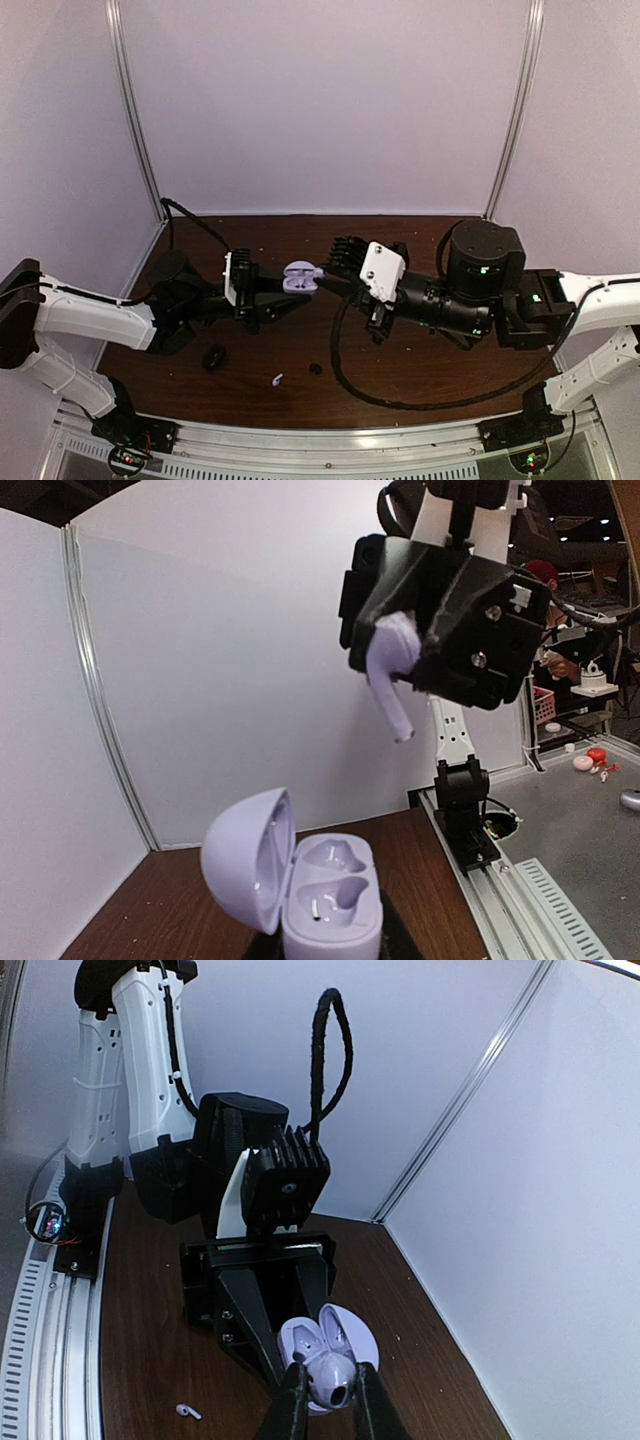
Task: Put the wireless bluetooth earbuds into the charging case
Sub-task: Insert the right earbud into the right side groove of the charging case.
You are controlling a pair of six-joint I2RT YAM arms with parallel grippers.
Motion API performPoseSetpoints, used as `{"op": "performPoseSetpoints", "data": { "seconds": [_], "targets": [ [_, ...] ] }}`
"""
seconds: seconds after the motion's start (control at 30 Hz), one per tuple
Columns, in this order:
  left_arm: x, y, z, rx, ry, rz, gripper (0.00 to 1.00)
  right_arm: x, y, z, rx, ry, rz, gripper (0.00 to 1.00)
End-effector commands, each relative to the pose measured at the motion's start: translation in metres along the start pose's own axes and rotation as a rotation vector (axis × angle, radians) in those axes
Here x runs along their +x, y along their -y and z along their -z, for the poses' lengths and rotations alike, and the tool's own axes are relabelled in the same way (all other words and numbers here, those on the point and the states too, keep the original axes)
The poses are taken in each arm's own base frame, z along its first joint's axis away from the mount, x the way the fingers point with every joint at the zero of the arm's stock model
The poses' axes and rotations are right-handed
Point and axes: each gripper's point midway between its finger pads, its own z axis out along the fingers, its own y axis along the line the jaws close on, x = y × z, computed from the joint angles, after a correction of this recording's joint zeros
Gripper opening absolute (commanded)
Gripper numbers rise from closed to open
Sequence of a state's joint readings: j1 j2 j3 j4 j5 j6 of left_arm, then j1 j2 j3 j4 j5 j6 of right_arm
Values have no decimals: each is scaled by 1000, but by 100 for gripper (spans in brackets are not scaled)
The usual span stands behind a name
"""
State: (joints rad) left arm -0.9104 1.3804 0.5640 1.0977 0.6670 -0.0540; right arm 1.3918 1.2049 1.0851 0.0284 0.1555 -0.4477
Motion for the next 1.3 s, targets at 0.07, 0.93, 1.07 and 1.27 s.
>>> {"op": "performPoseSetpoints", "data": {
  "seconds": [0.07,0.93,1.07,1.27],
  "targets": [
    [-19,-5,-3,2,51,19,0,-2,5,-10,58,17,21,8],
    [-23,-1,-1,16,60,25,0,24,-3,-30,90,-54,56,7],
    [-23,-1,-1,16,57,29,0,27,-2,-31,97,-67,67,7],
    [-22,-2,-2,15,53,33,0,34,-5,-33,88,-86,84,7]
  ]
}}
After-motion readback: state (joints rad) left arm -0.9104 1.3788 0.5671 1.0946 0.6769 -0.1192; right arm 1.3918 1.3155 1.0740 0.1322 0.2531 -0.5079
